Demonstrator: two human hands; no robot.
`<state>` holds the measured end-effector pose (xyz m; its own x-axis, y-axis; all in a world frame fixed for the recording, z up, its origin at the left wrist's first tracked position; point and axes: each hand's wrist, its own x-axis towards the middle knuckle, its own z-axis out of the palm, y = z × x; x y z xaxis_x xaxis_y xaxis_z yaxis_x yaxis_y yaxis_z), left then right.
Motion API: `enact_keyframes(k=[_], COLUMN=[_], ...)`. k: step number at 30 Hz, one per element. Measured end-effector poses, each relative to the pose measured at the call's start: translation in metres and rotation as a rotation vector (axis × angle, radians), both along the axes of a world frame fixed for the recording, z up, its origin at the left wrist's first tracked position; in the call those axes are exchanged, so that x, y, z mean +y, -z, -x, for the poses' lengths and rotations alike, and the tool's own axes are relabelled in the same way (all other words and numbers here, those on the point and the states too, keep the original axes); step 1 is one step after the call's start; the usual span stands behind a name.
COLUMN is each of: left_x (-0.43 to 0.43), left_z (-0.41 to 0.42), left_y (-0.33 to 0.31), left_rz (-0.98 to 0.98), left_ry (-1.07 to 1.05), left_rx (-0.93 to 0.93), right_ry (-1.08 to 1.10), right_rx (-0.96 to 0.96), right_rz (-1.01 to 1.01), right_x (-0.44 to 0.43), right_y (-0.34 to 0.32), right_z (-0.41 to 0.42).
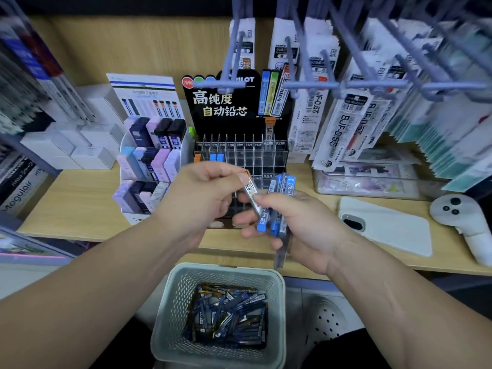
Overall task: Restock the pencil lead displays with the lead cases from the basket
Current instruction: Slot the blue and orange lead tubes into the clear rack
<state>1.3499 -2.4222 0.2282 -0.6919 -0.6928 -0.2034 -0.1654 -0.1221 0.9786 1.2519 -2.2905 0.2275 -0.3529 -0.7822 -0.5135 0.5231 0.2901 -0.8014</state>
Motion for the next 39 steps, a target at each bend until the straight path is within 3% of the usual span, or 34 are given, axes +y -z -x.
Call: enact_keyframes(k=[4, 10, 20, 29, 34, 39], left_x=[-0.013, -0.034, -0.052, -0.053, -0.053, -0.052], left_z=[0.019, 0.051, 0.079, 0.092, 0.104, 0.104], left_y=[-0.013, -0.032, -0.027, -0.023, -0.012, -0.012], left_rz=[0.077, 0.466, 0.949, 1.13, 1.289, 1.308], left_ry=[-0.148, -0.232, -0.054, 0.099, 0.098, 0.09], left_rx=[0.043, 0.091, -0.079, -0.159, -0.179, -0.214], right_ry=[0.083, 0.136, 0.14, 0.212, 0.163, 0.084], right_rx=[-0.092, -0.104, -0.099, -0.094, -0.089, -0.061], right_rz=[-0.024, -0.013, -0.002, 0.016, 0.023, 0.024], right_x=[0.004, 0.005, 0.007, 0.007, 0.006, 0.008], right_y=[0.0, 0.006, 0.01, 0.009, 0.008, 0.006], right_z=[0.013, 0.02, 0.02, 0.026, 0.025, 0.024])
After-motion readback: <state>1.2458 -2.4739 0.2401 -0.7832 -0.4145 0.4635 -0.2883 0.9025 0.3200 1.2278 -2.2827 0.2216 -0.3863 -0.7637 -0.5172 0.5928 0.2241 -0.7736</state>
